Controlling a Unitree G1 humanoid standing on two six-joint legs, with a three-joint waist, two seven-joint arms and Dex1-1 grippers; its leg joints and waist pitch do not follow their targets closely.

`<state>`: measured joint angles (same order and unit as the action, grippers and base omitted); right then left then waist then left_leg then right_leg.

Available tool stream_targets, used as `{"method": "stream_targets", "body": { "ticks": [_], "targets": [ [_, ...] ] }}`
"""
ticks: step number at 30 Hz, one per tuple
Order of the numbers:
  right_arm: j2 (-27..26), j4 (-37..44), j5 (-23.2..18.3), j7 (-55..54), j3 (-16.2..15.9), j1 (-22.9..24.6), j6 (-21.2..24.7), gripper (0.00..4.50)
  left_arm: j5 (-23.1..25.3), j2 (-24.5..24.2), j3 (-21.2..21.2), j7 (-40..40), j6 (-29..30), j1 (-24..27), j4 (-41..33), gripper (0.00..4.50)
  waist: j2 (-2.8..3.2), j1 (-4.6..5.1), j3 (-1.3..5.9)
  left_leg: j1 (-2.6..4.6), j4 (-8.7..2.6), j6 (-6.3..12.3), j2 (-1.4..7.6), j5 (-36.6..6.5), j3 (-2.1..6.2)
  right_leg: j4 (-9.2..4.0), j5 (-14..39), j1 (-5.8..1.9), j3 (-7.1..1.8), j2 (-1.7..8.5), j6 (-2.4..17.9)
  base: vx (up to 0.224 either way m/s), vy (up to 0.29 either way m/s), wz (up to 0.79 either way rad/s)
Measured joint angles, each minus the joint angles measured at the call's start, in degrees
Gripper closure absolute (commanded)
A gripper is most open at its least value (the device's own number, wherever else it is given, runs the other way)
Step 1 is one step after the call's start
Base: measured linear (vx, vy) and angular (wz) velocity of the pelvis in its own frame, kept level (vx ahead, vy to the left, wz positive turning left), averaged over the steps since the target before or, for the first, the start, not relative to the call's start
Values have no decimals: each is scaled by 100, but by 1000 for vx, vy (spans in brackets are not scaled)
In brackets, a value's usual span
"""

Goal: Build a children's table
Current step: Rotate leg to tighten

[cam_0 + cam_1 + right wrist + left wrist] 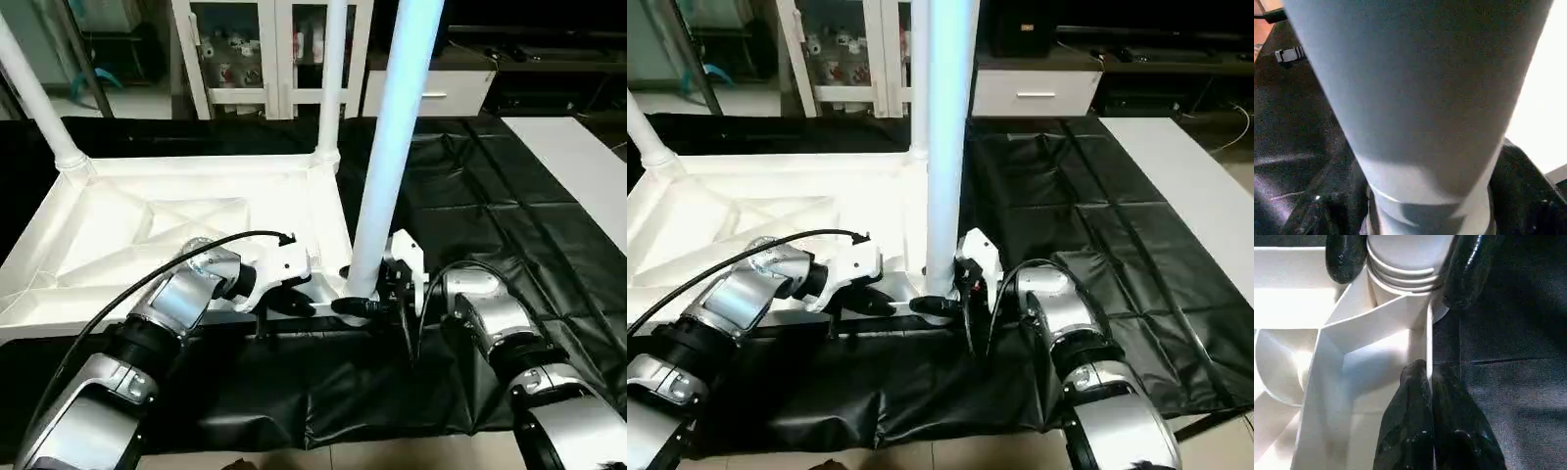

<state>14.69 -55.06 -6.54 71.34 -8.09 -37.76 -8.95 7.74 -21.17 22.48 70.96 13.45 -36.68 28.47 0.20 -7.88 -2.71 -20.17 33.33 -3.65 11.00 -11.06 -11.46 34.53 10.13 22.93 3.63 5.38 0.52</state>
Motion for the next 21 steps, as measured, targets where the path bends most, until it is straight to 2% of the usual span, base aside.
{"method": "stream_targets", "body": {
  "ticks": [2, 8, 15, 19, 21],
  "targets": [
    [-3, -8, 0, -4, 5, 4, -23, 166, 0, 0, 0, 1, -5, 0, 0, 450, 0, -1, 0, 0, 0, 0, 0, 0, 0, 0, 0, 0, 0, 0, 0, 0, 0, 0],
    [-153, -21, -73, -439, 292, 171, -73, 175, 7, 92, -36, -254, -80, -7, 134, 450, 1, 5, 2, 13, 0, 0, -1, 0, 0, -1, -1, -13, -2, 0, 2, 0, 0, 0],
    [-754, -377, -183, -2815, 948, 176, -293, 176, 89, 879, -430, -1632, -128, -437, 1140, 450, -28, 108, -7, 7, -4, -1, -5, 1, 3, -19, 13, -12, -2, 1, -23, 0, 0, 0],
    [-998, -548, -143, -3978, 1070, 35, -396, 176, 93, 1185, -500, -2263, -88, -610, 1466, 450, -30, 135, -6, 1, -14, -1, -10, 1, 3, -42, 12, -11, -2, 2, -21, 0, 0, 0],
    [-1243, -761, -39, -4962, 1193, -204, -377, 176, 118, 1424, -587, -2738, -39, -755, 1715, 450, -29, 142, -6, -5, -14, -4, -12, 3, 2, -43, 5, -7, -4, 2, -11, 0, 0, 0]
  ]
}}
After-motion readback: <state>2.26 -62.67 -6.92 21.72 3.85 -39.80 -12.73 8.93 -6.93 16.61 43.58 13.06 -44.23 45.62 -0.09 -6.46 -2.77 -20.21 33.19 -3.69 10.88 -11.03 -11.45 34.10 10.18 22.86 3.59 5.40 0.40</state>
